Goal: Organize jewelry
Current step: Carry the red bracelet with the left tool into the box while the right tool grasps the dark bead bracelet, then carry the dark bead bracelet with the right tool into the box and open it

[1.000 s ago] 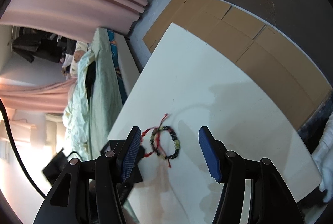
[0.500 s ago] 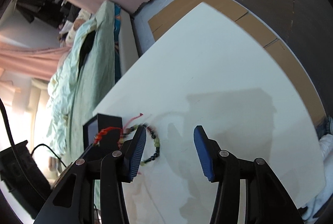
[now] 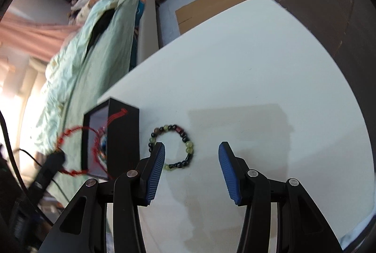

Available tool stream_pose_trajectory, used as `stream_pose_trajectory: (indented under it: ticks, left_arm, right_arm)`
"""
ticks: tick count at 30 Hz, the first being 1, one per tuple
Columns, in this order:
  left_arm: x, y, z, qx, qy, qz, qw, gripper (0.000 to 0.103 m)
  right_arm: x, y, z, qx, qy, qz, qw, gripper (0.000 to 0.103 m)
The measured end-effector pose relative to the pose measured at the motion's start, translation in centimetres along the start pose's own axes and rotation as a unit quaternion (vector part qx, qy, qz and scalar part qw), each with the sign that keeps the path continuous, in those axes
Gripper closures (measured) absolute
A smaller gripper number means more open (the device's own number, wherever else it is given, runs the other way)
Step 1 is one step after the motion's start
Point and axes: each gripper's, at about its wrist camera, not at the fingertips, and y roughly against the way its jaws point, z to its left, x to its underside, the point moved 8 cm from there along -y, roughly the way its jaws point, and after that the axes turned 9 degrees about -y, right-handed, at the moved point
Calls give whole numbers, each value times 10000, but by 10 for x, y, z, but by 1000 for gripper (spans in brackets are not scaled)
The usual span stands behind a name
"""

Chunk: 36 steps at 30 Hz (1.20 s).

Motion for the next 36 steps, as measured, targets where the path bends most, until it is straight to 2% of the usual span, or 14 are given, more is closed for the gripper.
stream_pose_trajectory:
  ticks: [9,11,12,13,15,21,24,25,26,27,28,29,31,36]
  left_arm:
    - [-5,23,38,-282,297,-234,9989,97]
    - [-6,25,45,-364,356,-298,9983,97]
    - [-6,27,48,-393,383,-320,9980,97]
    - [-7,27,52,-410,421,-334,9977,97]
    - [-5,26,56,-407,474,-324,9975,97]
    - [-6,22,66,-465,566,-358,9967,97]
    - [-6,14,71,-439,717,-159,9963,93]
    - [-5,11,72,-425,743,-72,9963,84]
    - [-3,8,74,-396,783,6,9961,68]
    - [-3,6,76,-385,833,19,9958,57]
    - [-2,7,77,-412,869,-10,9954,37]
    - [-3,10,79,-463,906,-94,9948,26]
    - [-5,17,81,-499,918,-265,9942,22]
    - [-6,27,90,-639,945,-295,9930,22]
  right_arm:
    - [1,-26,12,671,600,-105,9959,70]
    - [2,-27,15,864,787,-153,9930,77]
    - [4,-27,17,975,913,-183,9909,88]
    - [5,-29,18,1087,1047,-201,9883,92]
    - [8,-28,20,1227,1240,-258,9843,93]
    - [1,-12,17,879,926,-331,9913,94]
    - [-5,5,23,527,784,-488,9943,94]
    - [-7,11,25,409,757,-539,9948,94]
    - [-9,17,28,264,720,-602,9952,94]
    - [-10,22,31,142,684,-653,9954,94]
    - [-12,27,35,14,653,-700,9954,94]
    - [-13,32,37,-121,626,-744,9952,94]
    - [-15,43,46,-449,577,-831,9939,94]
    - [-13,63,81,-1207,712,-1038,9847,94]
